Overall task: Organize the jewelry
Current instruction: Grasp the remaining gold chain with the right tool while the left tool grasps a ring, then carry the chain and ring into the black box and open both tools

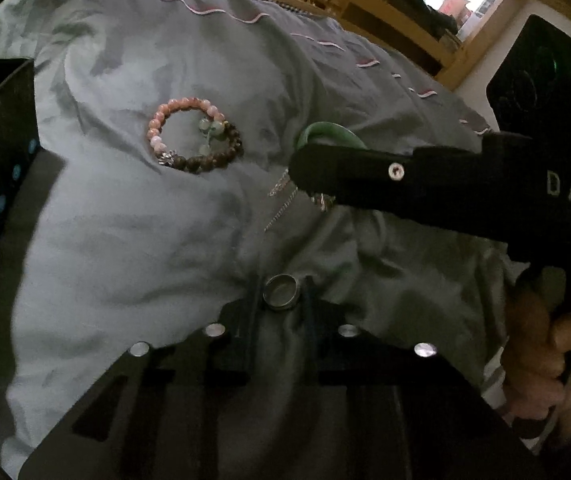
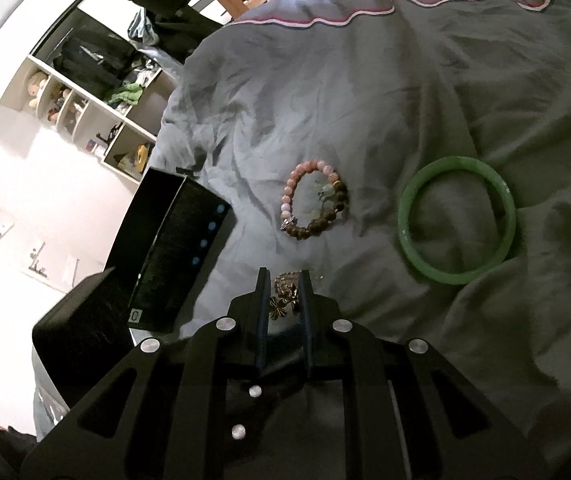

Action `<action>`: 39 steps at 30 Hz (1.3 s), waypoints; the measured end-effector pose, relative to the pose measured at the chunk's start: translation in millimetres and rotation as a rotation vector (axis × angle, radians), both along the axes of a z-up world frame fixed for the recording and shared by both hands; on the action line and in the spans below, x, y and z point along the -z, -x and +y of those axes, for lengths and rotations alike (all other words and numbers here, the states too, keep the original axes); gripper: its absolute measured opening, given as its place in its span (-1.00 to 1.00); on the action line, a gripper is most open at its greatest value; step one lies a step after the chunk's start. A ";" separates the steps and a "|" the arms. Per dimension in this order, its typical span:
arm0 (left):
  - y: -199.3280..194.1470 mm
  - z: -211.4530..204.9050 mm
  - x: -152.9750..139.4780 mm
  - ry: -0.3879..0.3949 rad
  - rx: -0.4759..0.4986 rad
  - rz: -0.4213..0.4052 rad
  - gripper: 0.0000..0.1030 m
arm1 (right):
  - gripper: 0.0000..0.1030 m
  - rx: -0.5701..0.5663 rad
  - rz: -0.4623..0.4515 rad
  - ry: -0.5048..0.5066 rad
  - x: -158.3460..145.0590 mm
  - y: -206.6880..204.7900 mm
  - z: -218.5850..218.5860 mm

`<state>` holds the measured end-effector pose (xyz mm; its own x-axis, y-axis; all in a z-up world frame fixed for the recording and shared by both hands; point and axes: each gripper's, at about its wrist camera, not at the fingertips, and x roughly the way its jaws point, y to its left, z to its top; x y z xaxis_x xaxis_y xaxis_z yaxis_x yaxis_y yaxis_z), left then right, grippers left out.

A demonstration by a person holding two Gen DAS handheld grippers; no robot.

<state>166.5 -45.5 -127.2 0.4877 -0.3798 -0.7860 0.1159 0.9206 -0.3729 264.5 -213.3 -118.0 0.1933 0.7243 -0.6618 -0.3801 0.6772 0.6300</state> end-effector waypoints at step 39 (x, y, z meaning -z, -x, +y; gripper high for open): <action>46.7 80.1 -127.1 -0.263 -0.481 -0.327 -0.63 | -0.72 0.061 -0.503 0.159 -121.5 46.0 35.9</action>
<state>119.9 34.6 -0.1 0.7860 0.1267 -0.6051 -0.2639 0.9539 -0.1431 218.5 -177.4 3.5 0.5541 0.6000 -0.5770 -0.5658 0.7799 0.2676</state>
